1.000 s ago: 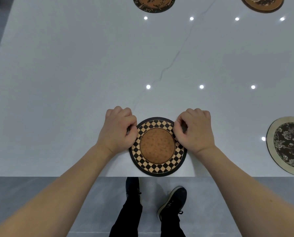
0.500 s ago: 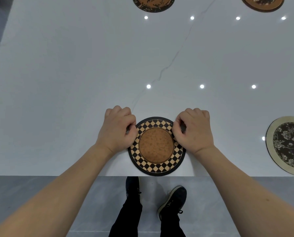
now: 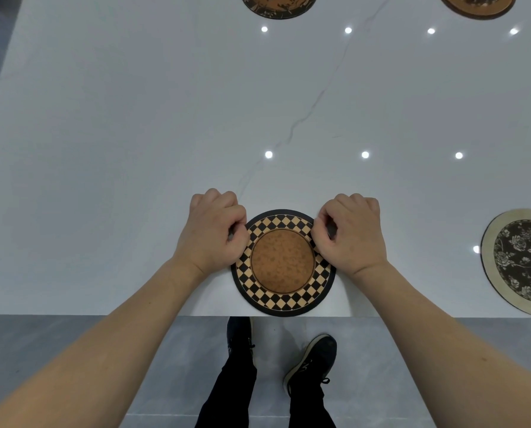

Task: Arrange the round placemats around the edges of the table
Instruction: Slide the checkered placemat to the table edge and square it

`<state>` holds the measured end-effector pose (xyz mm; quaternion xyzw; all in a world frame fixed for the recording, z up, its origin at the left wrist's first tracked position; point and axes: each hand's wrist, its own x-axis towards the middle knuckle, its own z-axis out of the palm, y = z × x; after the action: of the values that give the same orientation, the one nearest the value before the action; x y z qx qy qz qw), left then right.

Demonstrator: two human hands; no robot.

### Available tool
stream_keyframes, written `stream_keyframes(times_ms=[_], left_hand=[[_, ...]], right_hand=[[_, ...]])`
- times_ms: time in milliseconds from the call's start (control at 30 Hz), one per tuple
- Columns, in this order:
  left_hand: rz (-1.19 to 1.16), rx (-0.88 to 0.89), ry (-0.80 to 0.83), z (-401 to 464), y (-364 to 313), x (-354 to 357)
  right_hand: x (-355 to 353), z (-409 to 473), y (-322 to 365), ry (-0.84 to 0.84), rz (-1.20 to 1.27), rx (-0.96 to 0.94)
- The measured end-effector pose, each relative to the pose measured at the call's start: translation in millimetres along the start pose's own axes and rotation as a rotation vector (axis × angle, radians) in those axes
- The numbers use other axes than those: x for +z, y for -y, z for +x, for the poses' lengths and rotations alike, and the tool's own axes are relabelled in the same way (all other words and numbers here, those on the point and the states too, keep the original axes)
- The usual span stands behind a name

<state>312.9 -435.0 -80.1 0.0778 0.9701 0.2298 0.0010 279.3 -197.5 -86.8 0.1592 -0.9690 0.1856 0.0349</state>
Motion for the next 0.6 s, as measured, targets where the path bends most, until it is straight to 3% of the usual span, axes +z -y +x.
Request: stream_keyframes(times_ms=[600], left_hand=[[-0.107,-0.04,-0.023,-1.4,-0.1,0.4]], right_hand=[[1.0,0.0,-0.4,-0.006,-0.018,-0.001]])
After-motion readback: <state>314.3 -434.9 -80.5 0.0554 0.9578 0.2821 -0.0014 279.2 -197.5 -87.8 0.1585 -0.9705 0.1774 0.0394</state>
